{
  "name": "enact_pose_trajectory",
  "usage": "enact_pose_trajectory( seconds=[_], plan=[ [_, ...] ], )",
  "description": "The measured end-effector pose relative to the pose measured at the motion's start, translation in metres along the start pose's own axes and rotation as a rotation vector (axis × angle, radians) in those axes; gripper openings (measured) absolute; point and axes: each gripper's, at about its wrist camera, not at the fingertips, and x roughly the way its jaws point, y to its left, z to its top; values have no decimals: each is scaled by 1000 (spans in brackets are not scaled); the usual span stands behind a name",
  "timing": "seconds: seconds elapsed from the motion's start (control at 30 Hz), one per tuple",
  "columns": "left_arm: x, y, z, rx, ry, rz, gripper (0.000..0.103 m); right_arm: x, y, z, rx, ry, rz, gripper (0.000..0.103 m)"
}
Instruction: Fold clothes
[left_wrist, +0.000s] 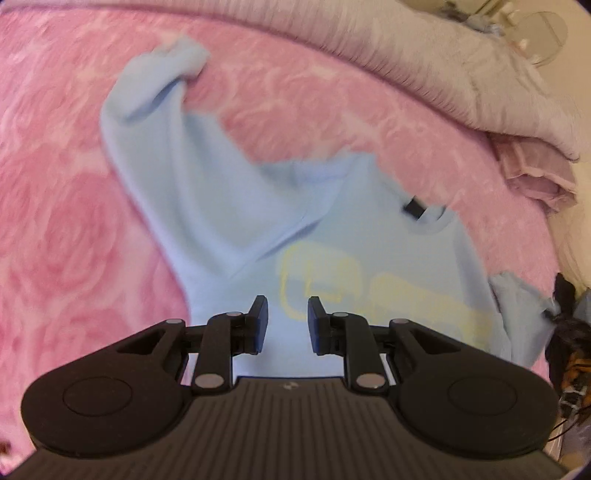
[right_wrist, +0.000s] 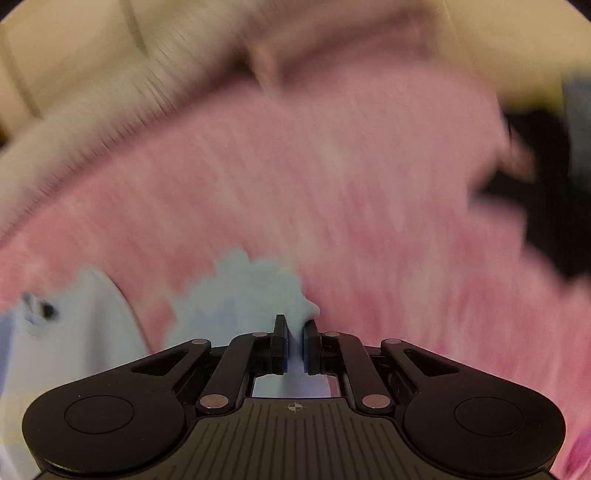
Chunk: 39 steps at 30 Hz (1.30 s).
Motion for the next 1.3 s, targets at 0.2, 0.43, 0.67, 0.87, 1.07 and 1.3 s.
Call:
enact_pose_trajectory(
  seconds=[0.2,0.43,0.67,0.87,1.07,1.3],
  plan=[
    [14,-17,43,92,-51,-39,26,-28,-70,16,161,99,-455,30],
    [72,-52,90,422,-29,-59,46,1,-47,24,174,123,-193,68],
    [146,-67,99,798,68,-17,30,116,81,26,-295,282,215,70],
    [145,-35,98,691,-17,30,7,166,120,0,-502,308,251,15],
    [104,-14,123,569,-150,65,7,148,142,35,-547,216,306,3],
    [92,-9,163,489,-271,160,10,151,200,76,-610,-9,283,3]
  ],
)
